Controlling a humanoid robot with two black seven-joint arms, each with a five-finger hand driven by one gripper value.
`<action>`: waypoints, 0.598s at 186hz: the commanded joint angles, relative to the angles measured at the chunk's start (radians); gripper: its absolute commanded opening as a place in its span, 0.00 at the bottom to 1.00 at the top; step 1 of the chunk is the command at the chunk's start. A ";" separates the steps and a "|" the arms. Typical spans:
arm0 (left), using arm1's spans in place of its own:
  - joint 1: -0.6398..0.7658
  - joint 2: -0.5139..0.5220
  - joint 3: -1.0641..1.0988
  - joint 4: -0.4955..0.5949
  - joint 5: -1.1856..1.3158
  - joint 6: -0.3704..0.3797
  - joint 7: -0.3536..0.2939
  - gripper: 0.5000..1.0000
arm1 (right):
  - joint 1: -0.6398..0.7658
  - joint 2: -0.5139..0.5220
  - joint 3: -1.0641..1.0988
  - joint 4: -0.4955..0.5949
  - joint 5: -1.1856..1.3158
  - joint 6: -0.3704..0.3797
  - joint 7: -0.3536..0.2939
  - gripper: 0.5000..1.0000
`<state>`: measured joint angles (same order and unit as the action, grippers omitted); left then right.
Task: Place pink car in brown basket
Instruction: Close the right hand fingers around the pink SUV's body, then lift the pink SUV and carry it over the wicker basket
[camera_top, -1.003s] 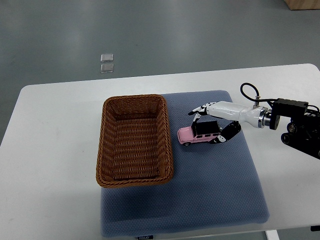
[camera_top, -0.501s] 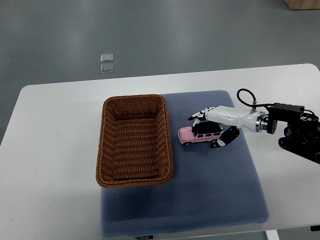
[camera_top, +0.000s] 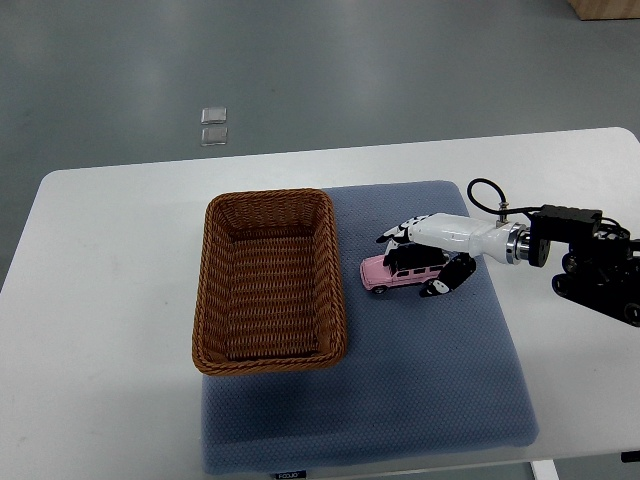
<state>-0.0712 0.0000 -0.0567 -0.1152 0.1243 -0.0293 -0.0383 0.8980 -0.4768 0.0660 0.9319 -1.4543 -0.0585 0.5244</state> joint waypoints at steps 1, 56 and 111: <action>-0.001 0.000 0.000 0.000 -0.002 0.000 0.000 1.00 | 0.001 0.012 -0.003 -0.007 0.000 0.000 -0.020 0.59; -0.001 0.000 0.000 0.000 0.000 0.000 0.000 1.00 | 0.007 0.015 -0.005 -0.011 0.000 -0.001 -0.066 0.00; -0.001 0.000 0.001 -0.001 0.000 0.000 0.000 1.00 | 0.013 -0.006 0.017 0.004 0.014 -0.080 -0.066 0.00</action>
<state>-0.0718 0.0000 -0.0553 -0.1152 0.1239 -0.0290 -0.0385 0.9041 -0.4705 0.0708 0.9244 -1.4483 -0.0983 0.4569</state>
